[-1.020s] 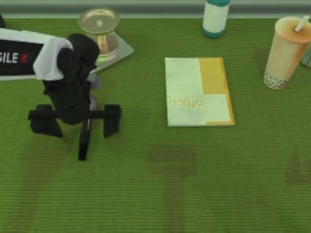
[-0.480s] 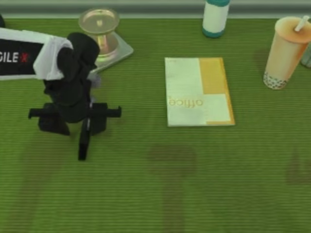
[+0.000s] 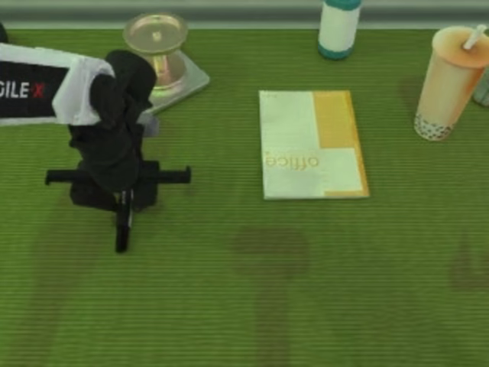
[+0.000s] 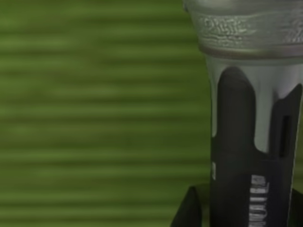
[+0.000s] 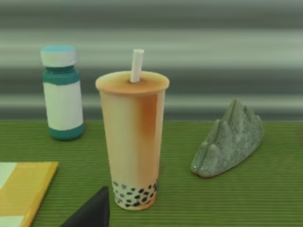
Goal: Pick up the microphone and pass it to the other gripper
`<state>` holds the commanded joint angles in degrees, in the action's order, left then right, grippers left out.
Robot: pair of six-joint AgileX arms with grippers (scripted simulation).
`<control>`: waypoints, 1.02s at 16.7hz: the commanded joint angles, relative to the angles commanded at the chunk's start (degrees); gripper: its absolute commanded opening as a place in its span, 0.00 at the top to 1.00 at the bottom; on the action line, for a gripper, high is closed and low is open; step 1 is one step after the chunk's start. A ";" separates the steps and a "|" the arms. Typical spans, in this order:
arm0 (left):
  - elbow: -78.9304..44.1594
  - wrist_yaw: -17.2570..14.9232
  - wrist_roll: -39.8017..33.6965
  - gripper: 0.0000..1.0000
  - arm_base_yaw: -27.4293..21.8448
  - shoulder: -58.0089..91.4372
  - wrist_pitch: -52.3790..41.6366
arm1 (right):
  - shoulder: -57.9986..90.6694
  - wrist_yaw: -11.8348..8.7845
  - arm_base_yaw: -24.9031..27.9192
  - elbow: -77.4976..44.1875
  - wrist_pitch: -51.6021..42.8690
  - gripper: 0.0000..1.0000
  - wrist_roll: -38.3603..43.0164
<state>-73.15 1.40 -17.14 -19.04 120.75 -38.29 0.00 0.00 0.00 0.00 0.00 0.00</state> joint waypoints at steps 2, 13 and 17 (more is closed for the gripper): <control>-1.28 0.68 0.58 1.00 -0.06 -3.21 -1.18 | 0.00 0.00 0.00 0.00 0.00 0.00 0.00; 7.42 -12.86 7.61 1.00 0.96 -9.83 33.52 | 0.00 0.00 0.00 0.00 0.00 0.00 0.00; 13.80 -20.49 11.64 1.00 1.72 -14.55 55.26 | 0.00 0.00 0.00 0.00 0.00 0.00 0.00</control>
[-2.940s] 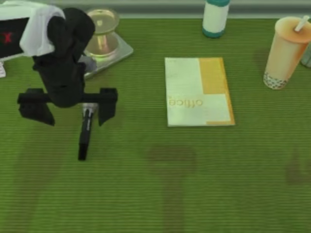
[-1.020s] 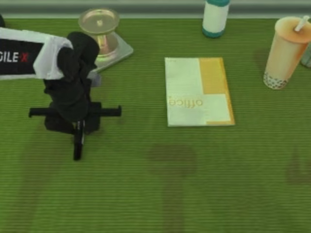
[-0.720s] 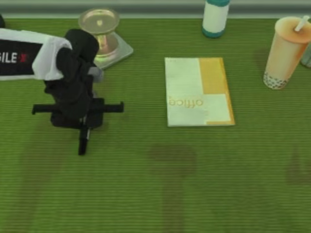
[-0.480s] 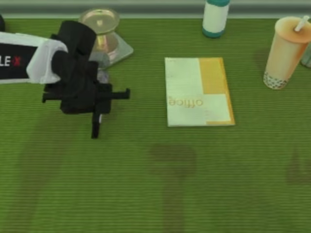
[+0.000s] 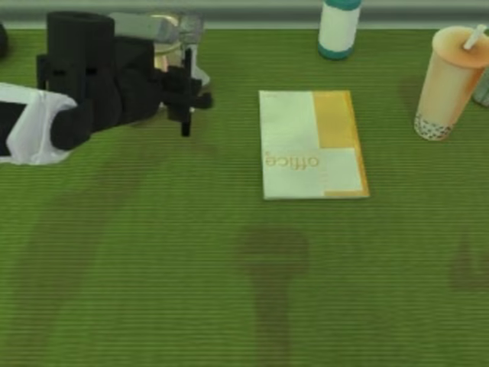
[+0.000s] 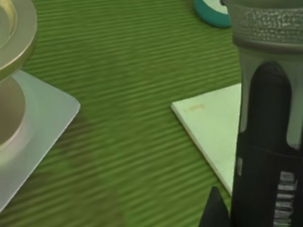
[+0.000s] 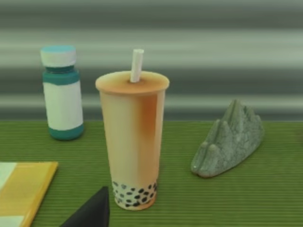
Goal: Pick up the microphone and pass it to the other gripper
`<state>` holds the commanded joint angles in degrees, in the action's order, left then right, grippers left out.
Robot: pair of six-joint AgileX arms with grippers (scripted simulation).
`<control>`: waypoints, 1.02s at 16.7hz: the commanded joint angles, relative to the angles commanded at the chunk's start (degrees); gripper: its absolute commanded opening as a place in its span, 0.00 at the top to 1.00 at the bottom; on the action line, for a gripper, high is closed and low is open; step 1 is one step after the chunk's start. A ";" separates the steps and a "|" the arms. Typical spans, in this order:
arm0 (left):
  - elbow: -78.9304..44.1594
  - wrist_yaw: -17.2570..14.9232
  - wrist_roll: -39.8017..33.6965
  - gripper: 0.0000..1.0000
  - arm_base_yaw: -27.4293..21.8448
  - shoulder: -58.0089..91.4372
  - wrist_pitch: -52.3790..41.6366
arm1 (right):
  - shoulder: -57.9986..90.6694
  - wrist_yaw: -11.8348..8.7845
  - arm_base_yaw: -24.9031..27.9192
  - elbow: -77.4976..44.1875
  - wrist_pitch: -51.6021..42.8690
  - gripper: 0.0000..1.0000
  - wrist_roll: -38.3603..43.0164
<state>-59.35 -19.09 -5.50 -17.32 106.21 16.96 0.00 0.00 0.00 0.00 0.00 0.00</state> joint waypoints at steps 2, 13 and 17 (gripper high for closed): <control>2.85 -3.54 1.97 1.00 0.38 -2.73 9.76 | 0.00 0.00 0.00 0.00 0.00 0.00 0.00; 7.80 -10.69 6.56 1.00 0.94 -9.85 27.29 | 0.00 0.00 0.00 0.00 0.00 0.00 0.00; 8.81 -6.67 6.51 1.00 -2.80 -11.74 27.24 | 0.00 0.00 0.00 0.00 0.00 0.00 0.00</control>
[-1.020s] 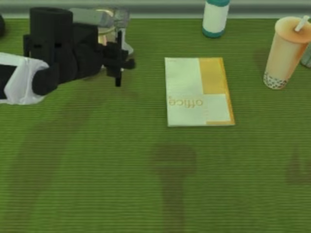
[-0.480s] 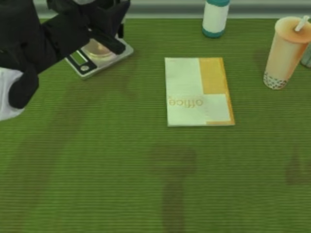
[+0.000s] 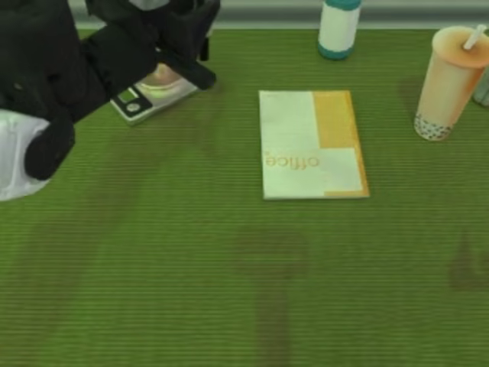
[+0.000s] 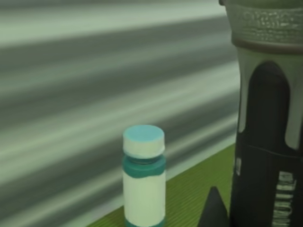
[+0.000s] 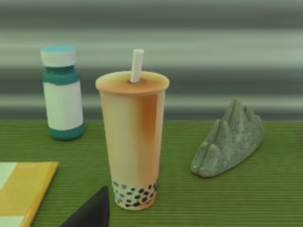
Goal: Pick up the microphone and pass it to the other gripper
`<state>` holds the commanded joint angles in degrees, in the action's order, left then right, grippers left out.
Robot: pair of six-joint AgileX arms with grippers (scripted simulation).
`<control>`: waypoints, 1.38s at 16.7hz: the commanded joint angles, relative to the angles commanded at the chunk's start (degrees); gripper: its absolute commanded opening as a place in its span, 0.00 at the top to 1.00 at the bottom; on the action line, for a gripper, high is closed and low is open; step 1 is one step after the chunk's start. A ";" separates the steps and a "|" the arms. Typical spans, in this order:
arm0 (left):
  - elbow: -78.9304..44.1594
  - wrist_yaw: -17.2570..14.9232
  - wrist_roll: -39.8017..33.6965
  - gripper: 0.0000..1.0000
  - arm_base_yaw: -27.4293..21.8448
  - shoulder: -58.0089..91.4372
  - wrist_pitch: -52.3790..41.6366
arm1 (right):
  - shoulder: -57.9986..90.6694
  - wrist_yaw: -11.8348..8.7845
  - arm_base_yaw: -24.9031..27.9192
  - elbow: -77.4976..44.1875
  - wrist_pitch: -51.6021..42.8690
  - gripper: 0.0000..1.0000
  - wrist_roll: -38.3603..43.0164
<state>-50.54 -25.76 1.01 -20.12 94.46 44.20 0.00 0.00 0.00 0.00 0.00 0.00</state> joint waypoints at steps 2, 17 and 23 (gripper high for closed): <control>1.20 4.45 -0.06 1.00 -4.10 -2.10 -0.14 | 0.00 0.00 0.00 0.00 0.00 0.00 0.00; 4.53 16.98 -0.13 1.00 -16.01 -8.27 -0.45 | 0.00 0.00 0.00 0.00 0.00 0.00 0.00; 4.53 16.98 -0.13 1.00 -16.01 -8.27 -0.45 | 3.82 -1.34 2.16 -3.15 1.73 0.00 -0.10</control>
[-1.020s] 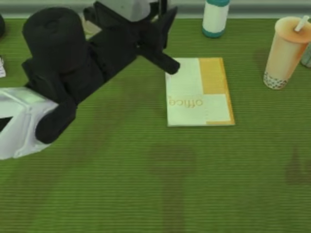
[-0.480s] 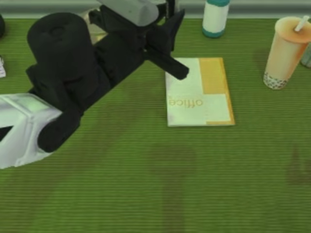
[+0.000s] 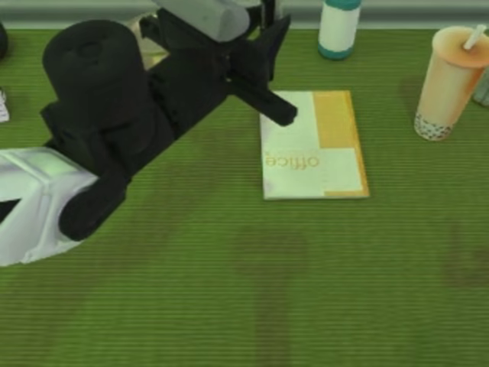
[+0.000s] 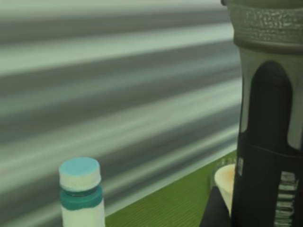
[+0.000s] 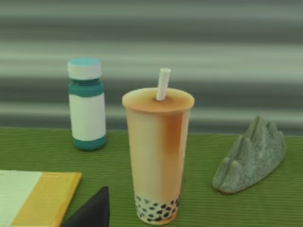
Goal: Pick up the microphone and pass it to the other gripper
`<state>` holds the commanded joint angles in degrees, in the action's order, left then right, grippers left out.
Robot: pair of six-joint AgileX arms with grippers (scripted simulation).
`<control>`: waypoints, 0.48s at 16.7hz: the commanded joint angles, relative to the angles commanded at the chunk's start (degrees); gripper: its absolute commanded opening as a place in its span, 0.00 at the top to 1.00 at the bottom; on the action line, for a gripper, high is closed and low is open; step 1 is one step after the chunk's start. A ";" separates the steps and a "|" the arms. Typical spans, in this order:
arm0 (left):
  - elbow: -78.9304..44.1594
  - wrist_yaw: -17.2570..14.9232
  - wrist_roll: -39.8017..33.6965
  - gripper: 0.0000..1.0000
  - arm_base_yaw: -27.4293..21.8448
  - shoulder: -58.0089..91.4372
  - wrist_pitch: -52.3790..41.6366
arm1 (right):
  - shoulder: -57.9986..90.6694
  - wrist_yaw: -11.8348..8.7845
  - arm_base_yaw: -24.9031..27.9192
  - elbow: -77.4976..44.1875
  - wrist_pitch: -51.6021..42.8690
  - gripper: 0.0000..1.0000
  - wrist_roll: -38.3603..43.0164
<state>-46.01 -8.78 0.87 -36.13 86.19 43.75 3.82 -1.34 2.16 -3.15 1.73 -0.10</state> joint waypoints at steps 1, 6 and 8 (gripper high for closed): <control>0.00 0.00 0.00 1.00 0.00 0.00 0.00 | 2.51 -0.76 1.25 -1.88 1.04 0.00 -0.06; 0.00 0.00 0.00 1.00 0.00 0.00 0.00 | 22.90 -5.91 9.73 -14.50 7.87 0.00 -0.53; 0.00 0.00 0.00 1.00 0.00 0.00 0.00 | 32.53 -8.26 13.59 -20.04 10.82 0.00 -0.73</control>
<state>-46.01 -8.78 0.87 -36.13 86.19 43.75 36.35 -9.60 15.75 -23.19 12.56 -0.84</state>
